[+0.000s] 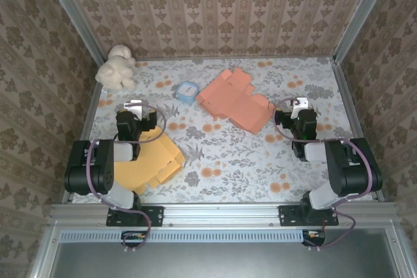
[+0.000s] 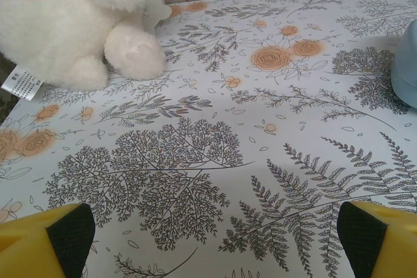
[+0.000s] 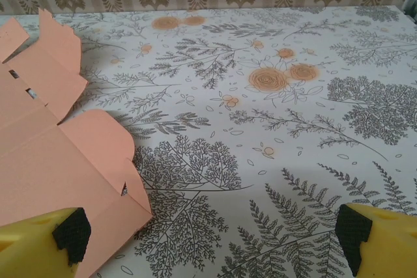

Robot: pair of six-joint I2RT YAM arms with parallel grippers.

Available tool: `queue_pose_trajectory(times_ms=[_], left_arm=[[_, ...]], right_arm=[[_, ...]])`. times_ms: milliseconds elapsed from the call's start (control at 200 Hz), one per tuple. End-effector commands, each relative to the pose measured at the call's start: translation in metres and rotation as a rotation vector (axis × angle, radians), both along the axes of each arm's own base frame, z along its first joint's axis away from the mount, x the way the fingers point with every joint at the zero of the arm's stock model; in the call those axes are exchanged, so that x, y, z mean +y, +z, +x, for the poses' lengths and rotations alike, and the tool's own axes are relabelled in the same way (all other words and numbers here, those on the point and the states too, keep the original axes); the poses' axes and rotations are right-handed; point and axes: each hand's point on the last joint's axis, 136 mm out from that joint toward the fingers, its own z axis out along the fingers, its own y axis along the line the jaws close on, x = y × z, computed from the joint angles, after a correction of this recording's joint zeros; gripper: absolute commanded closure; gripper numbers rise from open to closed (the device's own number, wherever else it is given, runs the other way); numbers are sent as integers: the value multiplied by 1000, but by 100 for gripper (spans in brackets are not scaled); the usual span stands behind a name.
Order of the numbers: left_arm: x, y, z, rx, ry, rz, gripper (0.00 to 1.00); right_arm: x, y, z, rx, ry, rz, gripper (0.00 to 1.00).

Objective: Fold the paper box

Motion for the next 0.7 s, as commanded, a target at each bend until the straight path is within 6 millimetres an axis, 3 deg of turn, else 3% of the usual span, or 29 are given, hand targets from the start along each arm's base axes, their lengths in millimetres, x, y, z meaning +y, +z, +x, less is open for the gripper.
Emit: queue_pose_trajectory(times_ms=[0, 695], left_arm=[[0, 4, -1, -14, -2, 16, 0], [3, 2, 0, -2, -7, -11, 0]], right_arm=[[2, 3, 3, -4, 6, 1, 0], [2, 3, 3, -4, 5, 2, 0]])
